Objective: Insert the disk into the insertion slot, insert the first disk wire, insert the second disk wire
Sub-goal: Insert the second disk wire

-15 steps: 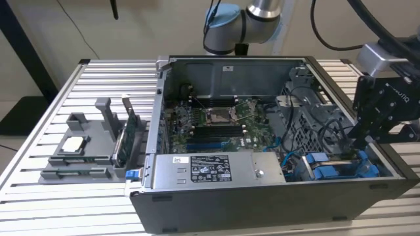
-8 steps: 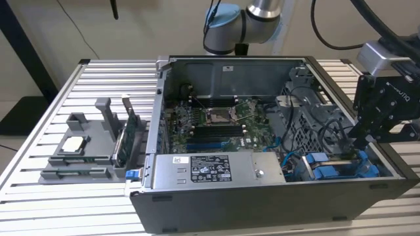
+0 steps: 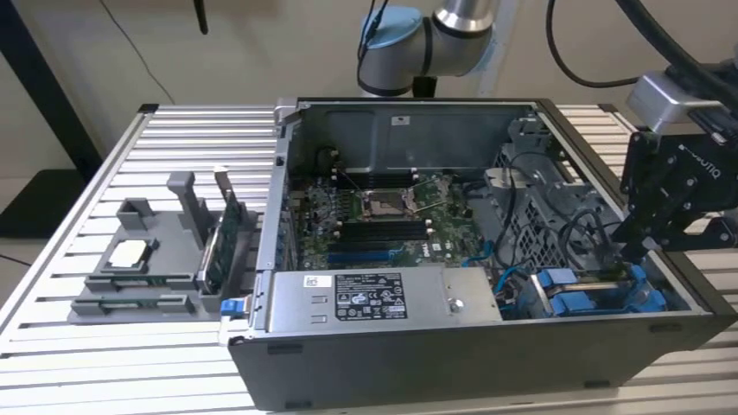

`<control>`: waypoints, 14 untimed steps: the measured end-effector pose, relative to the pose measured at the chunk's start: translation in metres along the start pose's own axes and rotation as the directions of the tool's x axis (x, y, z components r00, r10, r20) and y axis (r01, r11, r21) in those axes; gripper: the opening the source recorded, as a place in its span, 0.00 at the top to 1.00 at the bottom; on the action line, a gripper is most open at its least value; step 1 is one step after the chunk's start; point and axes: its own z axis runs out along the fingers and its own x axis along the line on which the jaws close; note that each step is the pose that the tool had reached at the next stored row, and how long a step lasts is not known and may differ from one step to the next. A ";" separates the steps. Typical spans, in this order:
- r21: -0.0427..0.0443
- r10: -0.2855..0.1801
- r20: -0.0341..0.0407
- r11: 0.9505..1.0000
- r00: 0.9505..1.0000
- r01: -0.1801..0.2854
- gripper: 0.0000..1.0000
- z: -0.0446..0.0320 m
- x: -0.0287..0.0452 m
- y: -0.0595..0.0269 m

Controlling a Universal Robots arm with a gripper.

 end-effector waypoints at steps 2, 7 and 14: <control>0.000 0.000 0.000 1.000 1.000 0.000 0.73 -0.0007 -0.0001 0.0000; 0.000 0.000 0.000 1.000 1.000 0.000 0.73 -0.0087 -0.0005 0.0003; 0.000 0.000 0.000 1.000 1.000 0.000 0.73 -0.0115 -0.0008 -0.0002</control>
